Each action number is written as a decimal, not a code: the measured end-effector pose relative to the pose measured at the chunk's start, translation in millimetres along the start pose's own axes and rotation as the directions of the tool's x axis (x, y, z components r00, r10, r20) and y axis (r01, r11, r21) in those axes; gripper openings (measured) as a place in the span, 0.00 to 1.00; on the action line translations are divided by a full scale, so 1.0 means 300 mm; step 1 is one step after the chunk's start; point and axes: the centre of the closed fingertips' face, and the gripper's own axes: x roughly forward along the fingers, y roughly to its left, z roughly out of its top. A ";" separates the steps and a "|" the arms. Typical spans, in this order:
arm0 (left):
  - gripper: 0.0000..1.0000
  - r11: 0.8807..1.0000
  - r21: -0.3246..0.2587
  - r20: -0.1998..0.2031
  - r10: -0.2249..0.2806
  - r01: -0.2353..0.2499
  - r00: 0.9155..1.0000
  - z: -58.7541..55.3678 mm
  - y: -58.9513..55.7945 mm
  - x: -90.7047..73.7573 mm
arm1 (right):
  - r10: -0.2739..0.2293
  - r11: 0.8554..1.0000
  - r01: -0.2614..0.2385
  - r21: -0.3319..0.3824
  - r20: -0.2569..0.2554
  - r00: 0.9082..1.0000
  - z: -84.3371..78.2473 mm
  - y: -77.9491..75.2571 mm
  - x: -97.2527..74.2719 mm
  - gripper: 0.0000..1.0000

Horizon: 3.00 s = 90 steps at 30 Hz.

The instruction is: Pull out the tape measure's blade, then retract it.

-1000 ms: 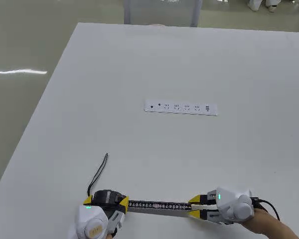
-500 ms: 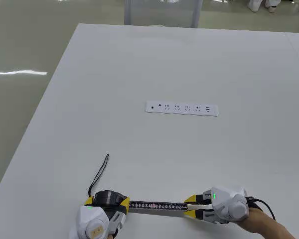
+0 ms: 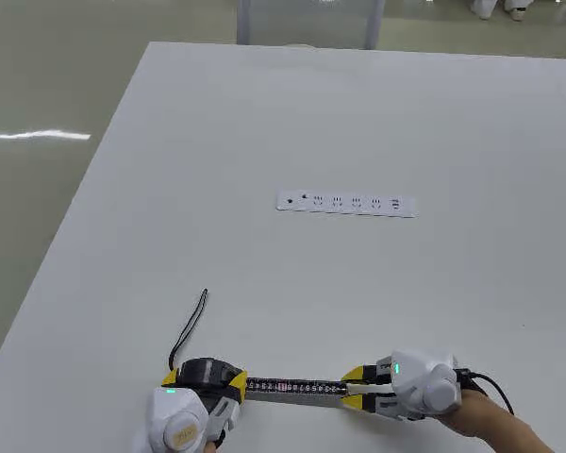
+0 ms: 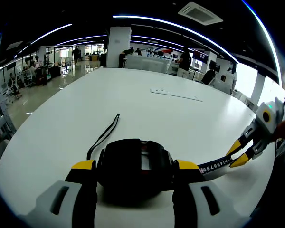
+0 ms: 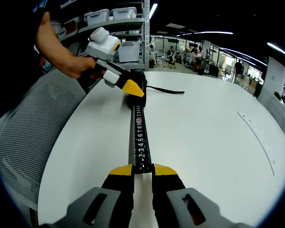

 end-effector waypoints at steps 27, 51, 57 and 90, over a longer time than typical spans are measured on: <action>0.61 1.000 0.000 0.000 -0.002 0.002 1.000 0.000 -0.001 0.000 | 0.010 1.000 -0.010 -0.002 0.019 1.000 0.034 0.001 0.054 0.12; 0.61 1.000 -0.023 -0.004 -0.013 0.012 1.000 0.003 0.002 -0.001 | 0.022 1.000 -0.022 -0.012 0.043 0.999 0.094 0.004 0.112 0.12; 0.61 1.000 -0.023 -0.005 -0.014 0.014 1.000 0.004 0.002 -0.002 | 0.027 1.000 -0.026 -0.013 0.046 0.999 0.103 0.005 0.125 0.12; 0.61 0.999 -0.034 -0.009 -0.021 0.020 1.000 0.004 0.003 -0.002 | 0.033 0.999 -0.032 -0.020 0.069 0.997 0.160 0.011 0.199 0.12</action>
